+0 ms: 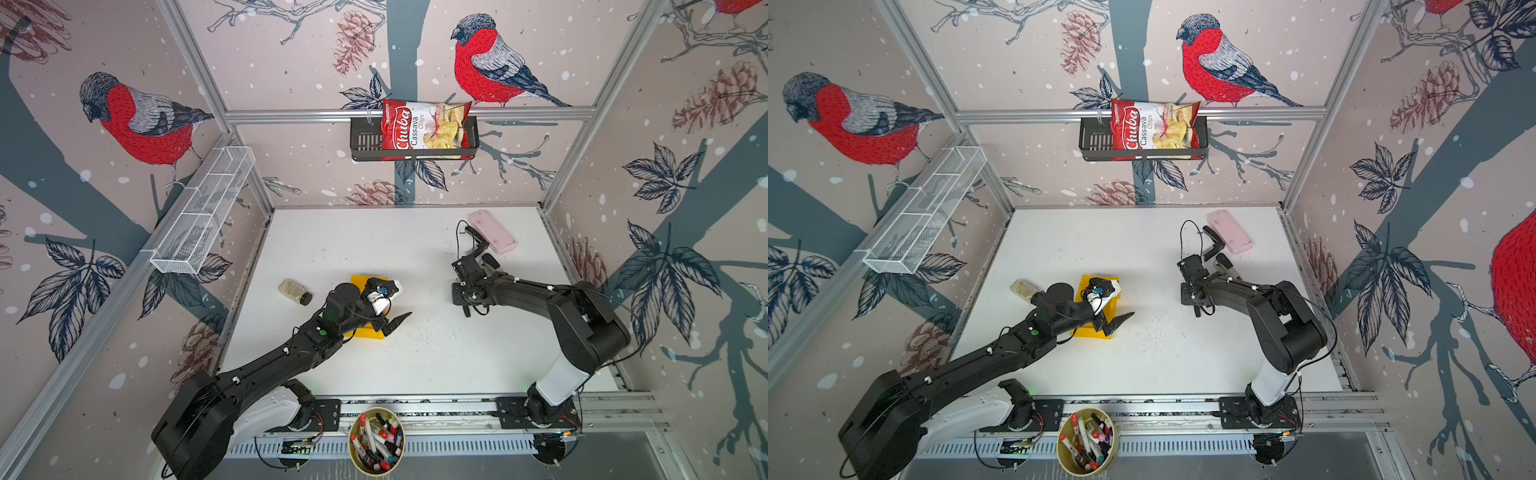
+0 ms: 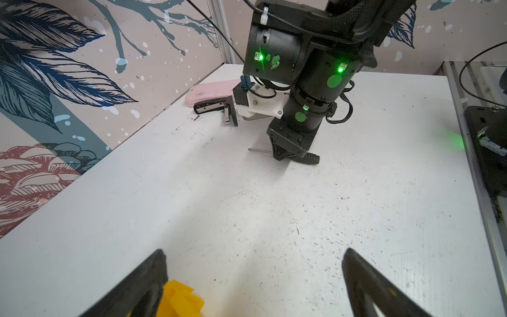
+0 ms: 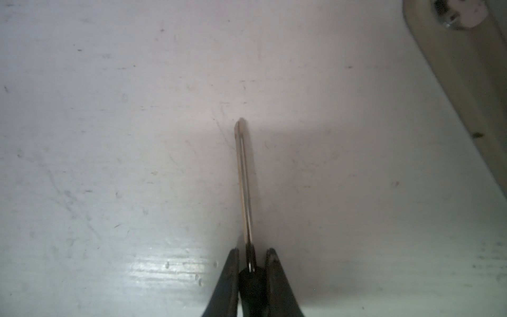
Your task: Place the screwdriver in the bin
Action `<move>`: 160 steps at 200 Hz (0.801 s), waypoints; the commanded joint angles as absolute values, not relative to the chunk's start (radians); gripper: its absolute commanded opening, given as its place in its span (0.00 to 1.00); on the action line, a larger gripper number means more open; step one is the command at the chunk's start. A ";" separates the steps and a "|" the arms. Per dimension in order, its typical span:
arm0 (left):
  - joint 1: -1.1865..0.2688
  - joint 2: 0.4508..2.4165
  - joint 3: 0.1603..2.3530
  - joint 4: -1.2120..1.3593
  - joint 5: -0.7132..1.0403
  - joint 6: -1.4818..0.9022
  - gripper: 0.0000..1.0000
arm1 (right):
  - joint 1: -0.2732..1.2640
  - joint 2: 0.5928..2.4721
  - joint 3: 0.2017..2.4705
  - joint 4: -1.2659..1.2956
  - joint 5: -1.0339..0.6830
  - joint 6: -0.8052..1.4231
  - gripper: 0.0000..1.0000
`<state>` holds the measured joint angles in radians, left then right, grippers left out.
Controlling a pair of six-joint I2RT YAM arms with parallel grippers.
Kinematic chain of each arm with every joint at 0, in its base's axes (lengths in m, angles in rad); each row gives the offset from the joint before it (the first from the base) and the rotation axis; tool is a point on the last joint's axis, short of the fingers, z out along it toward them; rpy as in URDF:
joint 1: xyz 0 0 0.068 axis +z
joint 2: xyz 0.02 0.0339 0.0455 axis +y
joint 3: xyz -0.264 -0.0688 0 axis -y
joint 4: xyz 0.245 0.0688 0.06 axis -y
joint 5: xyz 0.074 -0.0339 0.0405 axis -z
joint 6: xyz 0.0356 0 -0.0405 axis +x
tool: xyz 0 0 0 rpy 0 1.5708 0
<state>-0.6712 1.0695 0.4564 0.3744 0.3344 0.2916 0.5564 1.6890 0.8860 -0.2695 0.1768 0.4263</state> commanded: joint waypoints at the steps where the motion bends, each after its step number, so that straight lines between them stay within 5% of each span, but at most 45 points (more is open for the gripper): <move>1: -0.673 1.075 0.461 0.384 0.327 0.285 0.98 | 0.557 1.675 0.887 -0.285 0.180 0.442 0.12; 160: -0.671 1.182 0.616 0.629 0.204 -0.098 0.98 | 0.509 1.400 1.038 -0.179 0.122 0.498 0.08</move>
